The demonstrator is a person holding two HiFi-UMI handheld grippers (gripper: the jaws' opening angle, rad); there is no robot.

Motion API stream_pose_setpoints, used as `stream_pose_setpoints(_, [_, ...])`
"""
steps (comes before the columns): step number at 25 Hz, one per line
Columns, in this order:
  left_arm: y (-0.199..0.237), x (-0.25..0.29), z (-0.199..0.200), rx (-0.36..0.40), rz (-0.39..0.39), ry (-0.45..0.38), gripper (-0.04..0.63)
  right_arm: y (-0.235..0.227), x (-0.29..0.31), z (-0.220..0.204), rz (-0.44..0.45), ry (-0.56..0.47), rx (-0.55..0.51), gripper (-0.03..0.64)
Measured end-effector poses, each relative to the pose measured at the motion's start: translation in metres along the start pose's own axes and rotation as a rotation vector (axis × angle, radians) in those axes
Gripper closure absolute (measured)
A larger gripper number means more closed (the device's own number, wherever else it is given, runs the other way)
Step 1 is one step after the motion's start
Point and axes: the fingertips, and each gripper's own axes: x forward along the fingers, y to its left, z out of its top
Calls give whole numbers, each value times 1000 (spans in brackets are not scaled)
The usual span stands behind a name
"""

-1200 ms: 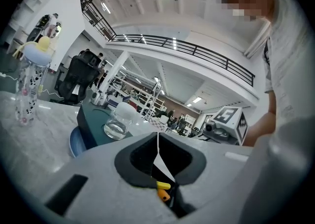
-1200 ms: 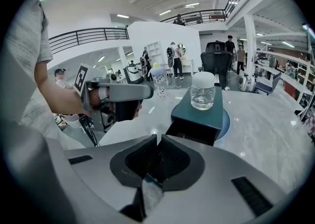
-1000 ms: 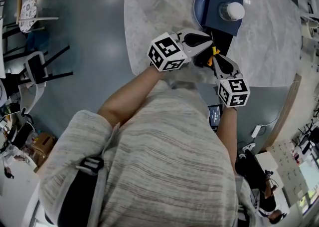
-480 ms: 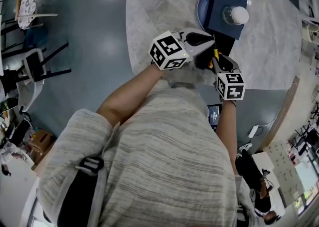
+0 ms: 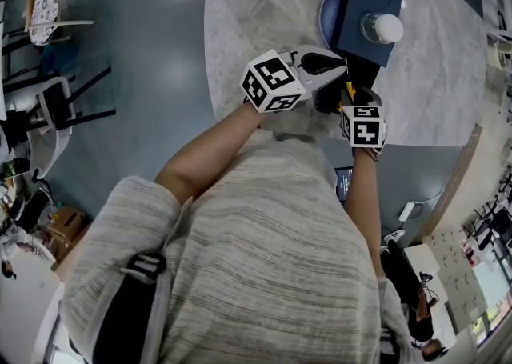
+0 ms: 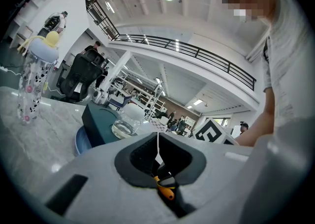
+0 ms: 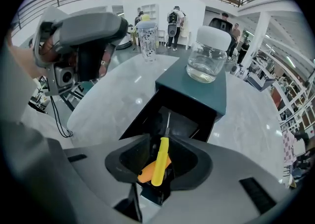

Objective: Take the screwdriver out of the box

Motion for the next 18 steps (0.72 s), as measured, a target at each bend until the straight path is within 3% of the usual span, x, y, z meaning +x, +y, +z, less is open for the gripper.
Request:
stream_pose_setpoints(6, [3,-1,-1,-6,-2,2,572,-5,11,-6,-54,91,0,517])
stream_pose_setpoints(18, [3,2,3,-5,-13,1,572,-5,28,-13,-64,190,-22,517])
